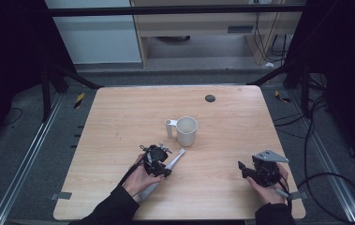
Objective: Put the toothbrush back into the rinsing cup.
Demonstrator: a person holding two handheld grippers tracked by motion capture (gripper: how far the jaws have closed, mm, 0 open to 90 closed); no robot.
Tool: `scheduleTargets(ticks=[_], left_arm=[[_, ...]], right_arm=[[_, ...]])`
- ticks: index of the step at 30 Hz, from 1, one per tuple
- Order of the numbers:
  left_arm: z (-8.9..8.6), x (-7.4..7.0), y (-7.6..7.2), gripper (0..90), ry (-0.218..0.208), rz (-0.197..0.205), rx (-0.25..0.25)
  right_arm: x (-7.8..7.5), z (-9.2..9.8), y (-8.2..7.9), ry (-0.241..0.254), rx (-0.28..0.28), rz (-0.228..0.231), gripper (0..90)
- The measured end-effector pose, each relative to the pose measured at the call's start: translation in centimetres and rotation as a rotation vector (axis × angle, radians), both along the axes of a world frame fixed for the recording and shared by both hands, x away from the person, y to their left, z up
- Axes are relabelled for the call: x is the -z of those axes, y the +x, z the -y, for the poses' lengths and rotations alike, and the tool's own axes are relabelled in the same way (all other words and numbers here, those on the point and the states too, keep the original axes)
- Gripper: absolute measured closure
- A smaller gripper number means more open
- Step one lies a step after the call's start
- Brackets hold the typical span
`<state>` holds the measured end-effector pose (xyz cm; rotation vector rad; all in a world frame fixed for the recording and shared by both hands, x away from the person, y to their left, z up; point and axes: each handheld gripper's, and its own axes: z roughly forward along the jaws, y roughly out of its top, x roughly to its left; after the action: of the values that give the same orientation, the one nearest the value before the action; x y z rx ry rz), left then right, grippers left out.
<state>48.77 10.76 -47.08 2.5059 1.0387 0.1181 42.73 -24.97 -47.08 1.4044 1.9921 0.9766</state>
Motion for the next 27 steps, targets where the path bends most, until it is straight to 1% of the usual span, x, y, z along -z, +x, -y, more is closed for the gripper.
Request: scheduleTargets(ticks=[2, 4, 7, 9, 10, 11, 14, 16, 18, 19, 23, 27], left_arm=[[0.1, -0.1, 0.0, 66.4, 0.012, -0.003, 0.005], [0.2, -0.1, 0.1, 66.6, 0.018, -0.008, 0.007], [0.0, -0.1, 0.2, 66.8, 0.006, -0.021, 0.005], [-0.1, -0.1, 0.2, 67.0, 0.005, -0.028, 0.007], [-0.1, -0.2, 0.1, 67.0, 0.011, -0.028, 0.017], [-0.1, -0.3, 0.1, 67.0, 0.014, -0.023, 0.024], [-0.2, -0.5, 0.0, 67.1, 0.019, -0.017, 0.037], [-0.3, -1.1, -0.2, 67.1, 0.019, -0.009, 0.056], [-0.4, -1.3, -0.3, 67.2, 0.015, -0.009, 0.058], [-0.5, -1.6, -0.3, 67.2, 0.013, -0.006, 0.064], [-0.9, -2.7, -0.6, 67.2, -0.005, 0.015, 0.066], [-1.2, -3.9, -1.0, 67.2, -0.042, 0.043, 0.062]], right_arm=[[0.0, 0.0, -0.1, 0.005, 0.001, 0.001, 39.2], [0.0, 0.0, 0.0, -0.003, -0.002, 0.004, 39.2], [0.0, -0.1, 0.0, -0.001, -0.002, -0.003, 39.2], [0.0, -0.2, 0.0, 0.001, -0.002, -0.005, 39.2], [0.0, -0.2, 0.0, 0.003, -0.002, -0.007, 39.3], [0.1, -0.1, 0.0, -0.002, -0.004, -0.003, 39.3], [0.0, 0.0, 0.0, 0.005, -0.001, -0.007, 39.3], [0.1, 0.0, 0.0, 0.002, 0.000, -0.006, 39.4], [0.1, 0.0, 0.0, 0.003, -0.001, -0.007, 39.4], [0.1, 0.0, 0.0, 0.007, 0.000, -0.011, 39.4], [0.1, 0.0, 0.0, 0.007, 0.001, -0.012, 39.4], [0.1, 0.1, 0.0, 0.003, 0.000, -0.009, 39.5]])
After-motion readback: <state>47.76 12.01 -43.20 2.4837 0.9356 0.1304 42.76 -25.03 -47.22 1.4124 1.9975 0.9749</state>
